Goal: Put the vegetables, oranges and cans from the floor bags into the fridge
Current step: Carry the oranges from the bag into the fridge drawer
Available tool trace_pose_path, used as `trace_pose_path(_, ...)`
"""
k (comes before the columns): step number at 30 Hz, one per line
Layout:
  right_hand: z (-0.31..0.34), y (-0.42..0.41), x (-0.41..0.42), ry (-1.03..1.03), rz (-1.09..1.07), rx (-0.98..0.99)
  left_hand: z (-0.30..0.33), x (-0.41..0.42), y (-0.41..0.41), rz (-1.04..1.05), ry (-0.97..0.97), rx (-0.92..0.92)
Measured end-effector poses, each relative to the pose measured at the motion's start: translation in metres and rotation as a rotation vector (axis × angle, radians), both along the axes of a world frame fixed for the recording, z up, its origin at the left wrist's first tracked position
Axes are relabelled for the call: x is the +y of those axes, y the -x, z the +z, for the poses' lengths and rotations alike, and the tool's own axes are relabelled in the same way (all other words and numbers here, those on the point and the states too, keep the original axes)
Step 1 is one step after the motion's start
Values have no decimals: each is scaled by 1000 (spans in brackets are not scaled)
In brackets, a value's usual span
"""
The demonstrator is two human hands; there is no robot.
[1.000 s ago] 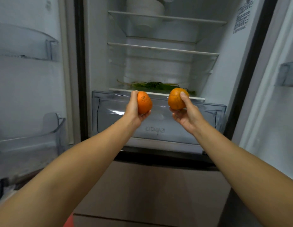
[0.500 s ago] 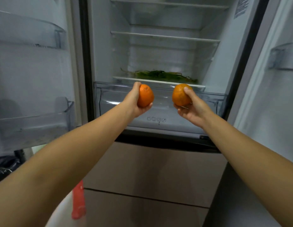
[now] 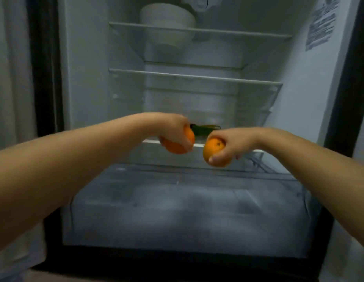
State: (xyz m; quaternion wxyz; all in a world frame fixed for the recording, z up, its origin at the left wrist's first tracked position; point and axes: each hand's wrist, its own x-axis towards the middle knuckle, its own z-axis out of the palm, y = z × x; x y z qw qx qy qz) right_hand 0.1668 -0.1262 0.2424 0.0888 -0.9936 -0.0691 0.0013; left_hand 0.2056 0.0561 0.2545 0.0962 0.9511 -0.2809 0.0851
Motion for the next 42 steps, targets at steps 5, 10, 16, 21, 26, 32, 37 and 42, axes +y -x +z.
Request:
trace_pose_path(5,-30,-92,0,271,-121,536,-34,-38,-75,-122,-520,225)
trace_pose_path(10,-63,-125,-10,240,-79,651,-72,-61,-111,-260,-693,346)
trace_pose_path(16,-94,-132,-20,312,56,389,-119,-59,-147,-355,-592,121)
trace_pose_path(21,-107,-139,-23,211,54,281,-135,-52,-162,-313,-450,162)
trace_pose_path(26,-110,-142,-29,125,-47,383,-141,-53,-163,-299,-406,167)
trace_pose_path(32,-88,-138,-30,191,-136,493,-117,-59,-153,-268,-460,179)
trace_pose_path(37,-51,-124,-25,312,-129,396,-77,-60,-118,-237,-759,149)
trace_pose_path(42,-6,-70,-3,191,-134,333,-26,-40,-61,-141,-652,-59)
